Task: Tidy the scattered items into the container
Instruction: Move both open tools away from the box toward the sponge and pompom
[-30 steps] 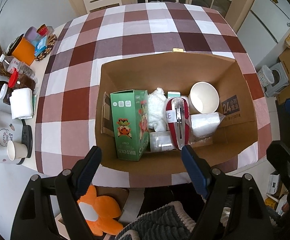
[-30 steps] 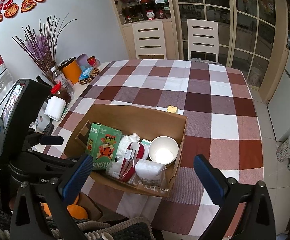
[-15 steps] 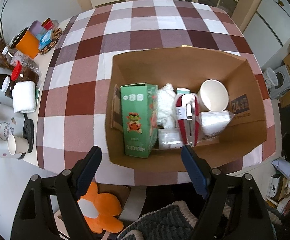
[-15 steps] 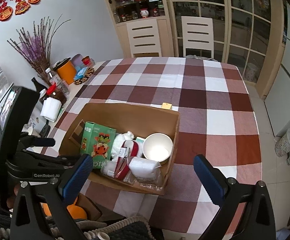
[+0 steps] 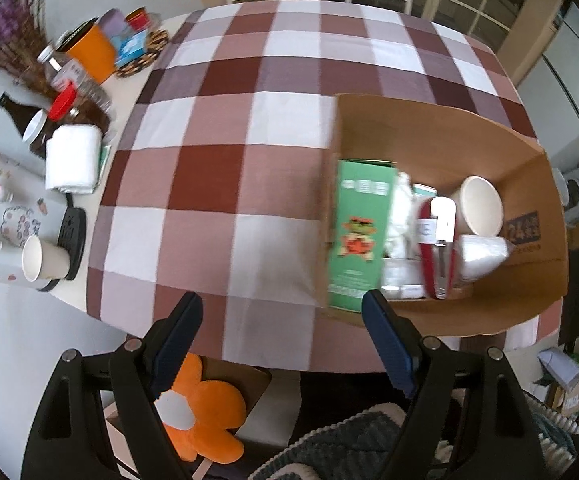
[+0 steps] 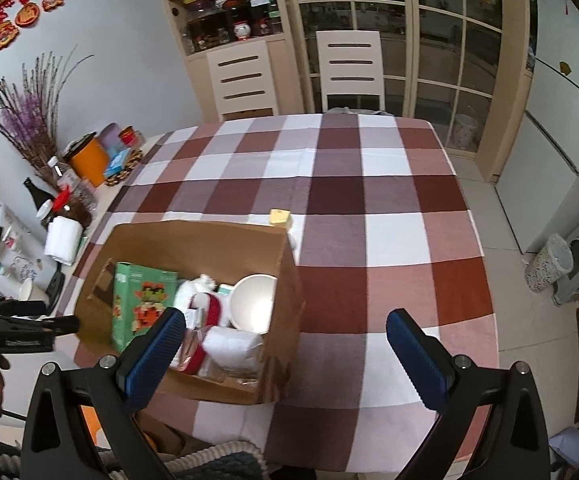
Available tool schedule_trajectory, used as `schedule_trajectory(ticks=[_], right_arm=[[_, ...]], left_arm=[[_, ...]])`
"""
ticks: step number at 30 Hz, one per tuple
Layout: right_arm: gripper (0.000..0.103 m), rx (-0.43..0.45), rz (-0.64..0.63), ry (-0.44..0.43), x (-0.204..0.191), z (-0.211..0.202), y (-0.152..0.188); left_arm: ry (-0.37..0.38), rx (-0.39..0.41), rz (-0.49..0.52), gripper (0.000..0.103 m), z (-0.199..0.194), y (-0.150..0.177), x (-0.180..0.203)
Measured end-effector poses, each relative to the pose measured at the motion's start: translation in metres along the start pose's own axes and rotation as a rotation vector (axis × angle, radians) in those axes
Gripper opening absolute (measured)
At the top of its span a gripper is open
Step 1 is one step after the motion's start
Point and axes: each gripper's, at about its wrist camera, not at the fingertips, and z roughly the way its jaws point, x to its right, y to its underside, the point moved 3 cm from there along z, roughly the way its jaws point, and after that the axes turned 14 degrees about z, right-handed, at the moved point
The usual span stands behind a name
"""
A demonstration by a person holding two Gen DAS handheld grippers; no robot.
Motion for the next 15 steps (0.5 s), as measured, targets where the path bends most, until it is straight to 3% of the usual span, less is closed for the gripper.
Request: schedule_trajectory(ticks=[15], right_arm=[[0.103, 0.049, 0.052, 0.137, 0.033, 0.024, -0.027]], left_arm=[[-0.082, -0.010, -0.182, 0.083, 0.008, 0.012, -0.111]])
